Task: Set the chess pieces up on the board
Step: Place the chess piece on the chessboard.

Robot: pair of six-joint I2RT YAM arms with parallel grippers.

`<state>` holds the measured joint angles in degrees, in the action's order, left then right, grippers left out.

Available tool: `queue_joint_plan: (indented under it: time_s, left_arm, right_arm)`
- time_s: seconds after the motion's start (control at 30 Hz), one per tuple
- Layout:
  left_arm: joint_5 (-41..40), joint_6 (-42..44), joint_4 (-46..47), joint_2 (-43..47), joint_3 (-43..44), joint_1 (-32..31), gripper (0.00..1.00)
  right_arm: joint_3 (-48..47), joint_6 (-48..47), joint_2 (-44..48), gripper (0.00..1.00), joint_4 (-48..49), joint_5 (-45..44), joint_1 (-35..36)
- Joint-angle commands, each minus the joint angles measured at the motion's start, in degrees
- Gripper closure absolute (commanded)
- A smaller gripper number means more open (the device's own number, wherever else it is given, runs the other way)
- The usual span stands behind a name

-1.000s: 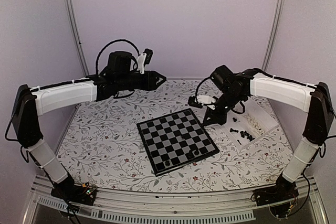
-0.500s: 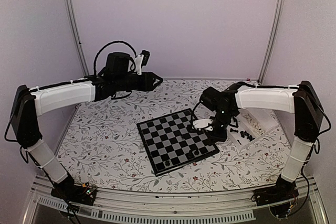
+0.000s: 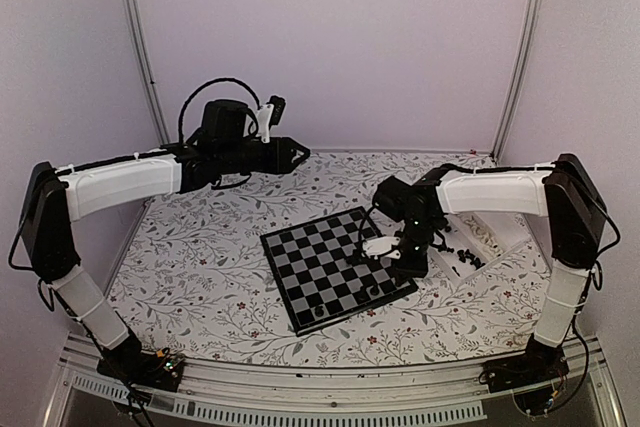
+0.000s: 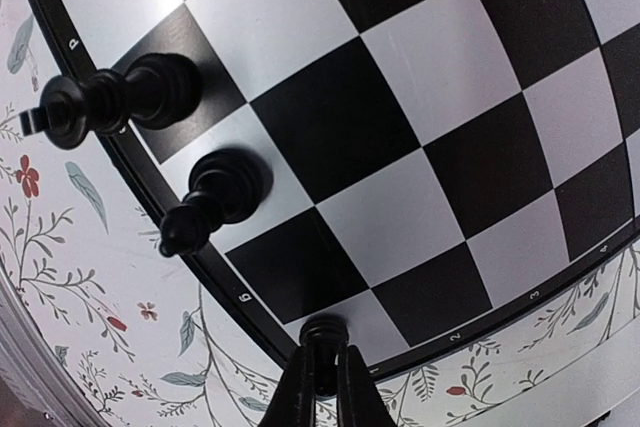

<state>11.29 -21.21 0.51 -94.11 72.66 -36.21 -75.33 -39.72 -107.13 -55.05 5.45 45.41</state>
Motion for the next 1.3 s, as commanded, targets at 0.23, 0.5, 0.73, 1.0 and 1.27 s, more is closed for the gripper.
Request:
queue_joint_plan:
  time_s: [0.23,0.5,0.73,1.0,1.27]
  left_arm:
    - [0.40,0.20,-0.21,0.97,0.55,0.30,0.57]
    - [1.18,-0.16,-0.13,0.59,0.63,0.27,0.57]
    - [1.38,0.10,-0.34,0.35,0.88,0.32,0.57]
    - [-2.67,-1.06,-7.01,-2.02,3.67,-0.70,0.57]
    - [-5.22,-4.14,-13.29,-3.77,2.46,-1.85,0.62]
  right_arm:
    - [0.60,0.52,-1.25,0.91,0.58,-2.02,0.53]
    - [0.60,0.96,-1.48,0.82,1.87,-1.84,0.60]
    - [-0.39,1.23,-0.29,0.69,0.53,-0.30,0.60]
    - [-5.28,0.53,4.77,0.58,-0.27,-0.40,-1.07]
    - [-6.22,4.76,6.46,0.56,7.45,4.71,-5.17]
